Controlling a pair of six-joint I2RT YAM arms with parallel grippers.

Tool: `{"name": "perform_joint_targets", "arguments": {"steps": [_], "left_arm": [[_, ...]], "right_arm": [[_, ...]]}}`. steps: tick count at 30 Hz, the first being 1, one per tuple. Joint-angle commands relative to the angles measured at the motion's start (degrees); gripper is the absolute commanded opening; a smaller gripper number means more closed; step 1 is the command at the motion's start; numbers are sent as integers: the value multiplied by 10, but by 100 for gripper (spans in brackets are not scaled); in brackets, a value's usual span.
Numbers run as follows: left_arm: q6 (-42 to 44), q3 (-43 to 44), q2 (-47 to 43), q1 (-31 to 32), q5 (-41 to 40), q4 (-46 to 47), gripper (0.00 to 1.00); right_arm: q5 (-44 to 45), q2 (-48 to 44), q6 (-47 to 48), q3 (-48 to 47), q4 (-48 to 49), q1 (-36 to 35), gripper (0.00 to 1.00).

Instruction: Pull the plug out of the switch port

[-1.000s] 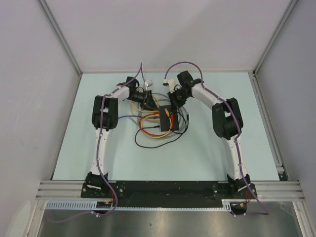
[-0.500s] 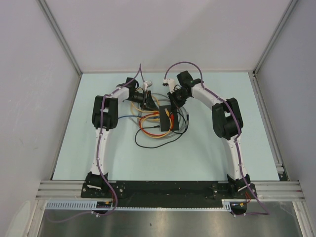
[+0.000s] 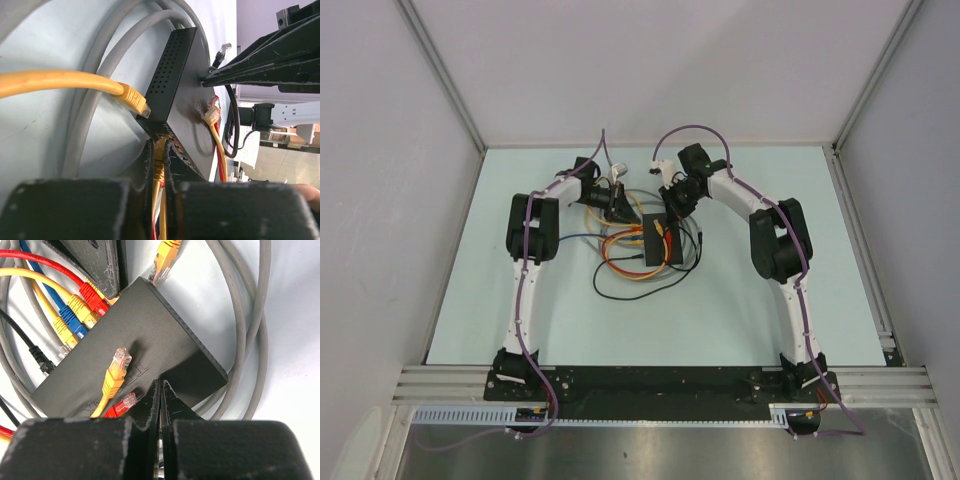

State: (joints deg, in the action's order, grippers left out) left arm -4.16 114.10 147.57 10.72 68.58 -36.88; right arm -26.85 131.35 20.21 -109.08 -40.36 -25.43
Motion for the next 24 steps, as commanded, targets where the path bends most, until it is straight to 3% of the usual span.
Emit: {"name": "perform_joint_targets", "arguments": {"steps": [1, 14, 16, 17, 24], "left_arm": [[-4, -5, 9, 5, 12, -9, 0], [22, 9, 11, 7, 7, -34, 0], [23, 2, 7, 7, 2, -35, 16], [21, 0, 6, 7, -4, -35, 19], [12, -5, 13, 8, 16, -25, 21]], "right_arm": [[54, 33, 12, 38, -62, -8, 0], [54, 35, 12, 40, -59, -10, 0], [54, 35, 12, 42, -59, -10, 0], [54, 35, 12, 42, -59, -11, 0], [57, 32, 12, 46, -56, -11, 0]]}}
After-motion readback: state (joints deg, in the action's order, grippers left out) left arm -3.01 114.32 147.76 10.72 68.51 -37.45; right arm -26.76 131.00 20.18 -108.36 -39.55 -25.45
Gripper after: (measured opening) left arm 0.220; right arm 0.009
